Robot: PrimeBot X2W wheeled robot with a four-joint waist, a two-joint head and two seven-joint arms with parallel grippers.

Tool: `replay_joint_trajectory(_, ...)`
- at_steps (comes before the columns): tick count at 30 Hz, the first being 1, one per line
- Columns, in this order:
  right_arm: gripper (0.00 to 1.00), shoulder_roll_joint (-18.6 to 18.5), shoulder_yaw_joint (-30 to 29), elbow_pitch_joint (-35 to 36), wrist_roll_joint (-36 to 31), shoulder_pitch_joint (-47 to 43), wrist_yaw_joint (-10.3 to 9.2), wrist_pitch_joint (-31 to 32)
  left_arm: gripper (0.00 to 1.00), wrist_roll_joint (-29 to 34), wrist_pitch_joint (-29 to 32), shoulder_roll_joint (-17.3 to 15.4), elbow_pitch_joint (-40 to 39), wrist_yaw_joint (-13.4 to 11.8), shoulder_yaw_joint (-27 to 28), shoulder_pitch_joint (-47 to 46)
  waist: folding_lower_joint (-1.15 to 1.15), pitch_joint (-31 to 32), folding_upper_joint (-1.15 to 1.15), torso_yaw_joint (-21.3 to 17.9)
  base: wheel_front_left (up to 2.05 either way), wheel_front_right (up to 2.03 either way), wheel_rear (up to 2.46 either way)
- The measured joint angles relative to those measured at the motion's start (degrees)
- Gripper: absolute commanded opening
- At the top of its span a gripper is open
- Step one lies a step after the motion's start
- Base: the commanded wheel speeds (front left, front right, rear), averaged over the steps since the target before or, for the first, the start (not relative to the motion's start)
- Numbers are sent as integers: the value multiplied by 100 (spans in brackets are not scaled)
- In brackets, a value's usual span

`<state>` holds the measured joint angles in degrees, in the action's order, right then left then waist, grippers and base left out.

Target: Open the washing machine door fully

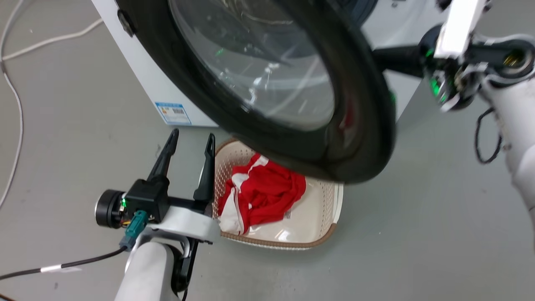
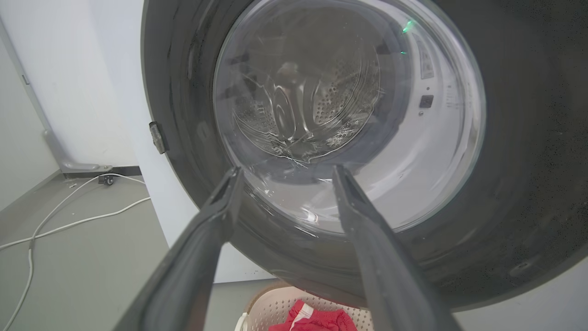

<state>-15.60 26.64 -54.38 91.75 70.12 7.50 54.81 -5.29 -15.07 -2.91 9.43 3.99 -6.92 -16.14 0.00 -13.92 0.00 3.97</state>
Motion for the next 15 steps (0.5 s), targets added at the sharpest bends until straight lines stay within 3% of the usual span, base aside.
replay_joint_trajectory(15,0,375,238,1484,416,-1834,0,294,100,-14,0,0,143,-23,-41,605,-1,896,0,7,0,0,0)
